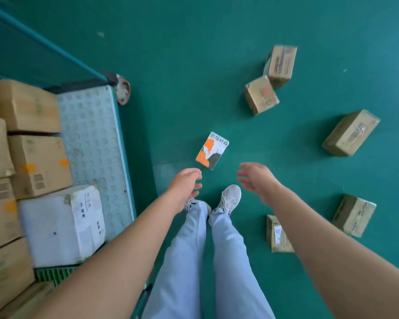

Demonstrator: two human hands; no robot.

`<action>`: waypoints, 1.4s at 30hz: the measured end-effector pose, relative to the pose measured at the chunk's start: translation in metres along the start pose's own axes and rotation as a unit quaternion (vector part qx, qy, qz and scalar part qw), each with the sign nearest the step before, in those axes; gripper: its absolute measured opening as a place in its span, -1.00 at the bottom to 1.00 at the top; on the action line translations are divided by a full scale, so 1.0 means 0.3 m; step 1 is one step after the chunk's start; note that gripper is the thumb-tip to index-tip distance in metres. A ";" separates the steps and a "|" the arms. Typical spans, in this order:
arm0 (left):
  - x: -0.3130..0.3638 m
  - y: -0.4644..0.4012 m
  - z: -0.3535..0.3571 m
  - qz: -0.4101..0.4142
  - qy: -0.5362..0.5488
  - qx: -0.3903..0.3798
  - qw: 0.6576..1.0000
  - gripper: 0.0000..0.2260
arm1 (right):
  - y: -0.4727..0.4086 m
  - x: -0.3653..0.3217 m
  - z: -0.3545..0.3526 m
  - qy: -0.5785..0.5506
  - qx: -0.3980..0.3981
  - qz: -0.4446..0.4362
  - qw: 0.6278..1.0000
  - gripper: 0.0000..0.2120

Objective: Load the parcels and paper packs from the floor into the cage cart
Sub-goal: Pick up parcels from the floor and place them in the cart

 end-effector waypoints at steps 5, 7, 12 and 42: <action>-0.129 -0.448 0.020 -0.056 0.021 0.005 0.998 -0.93 | -0.401 0.065 0.095 0.058 -0.031 0.038 0.997 -0.70; -0.188 -0.625 0.032 -0.082 0.030 0.006 0.996 -0.93 | -0.577 0.098 0.117 0.092 -0.017 0.042 0.995 -0.85; -0.315 -0.976 0.073 -0.124 0.062 0.002 0.990 -0.83 | -0.952 0.173 0.137 0.199 0.022 0.030 0.979 -0.85; -0.232 -0.774 -0.298 -0.043 0.281 0.085 0.955 -0.75 | -0.715 -0.042 0.536 0.202 -0.002 -0.063 0.977 -0.30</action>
Point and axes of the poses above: each hand's wrist, its own y-axis away from the middle knuckle, its own z-axis out of the palm, x = y × z, the point moved 7 cm from there along -y, towards the middle knuckle, and after that the axes turned 4 degrees about -y, right-handed, at the moved point
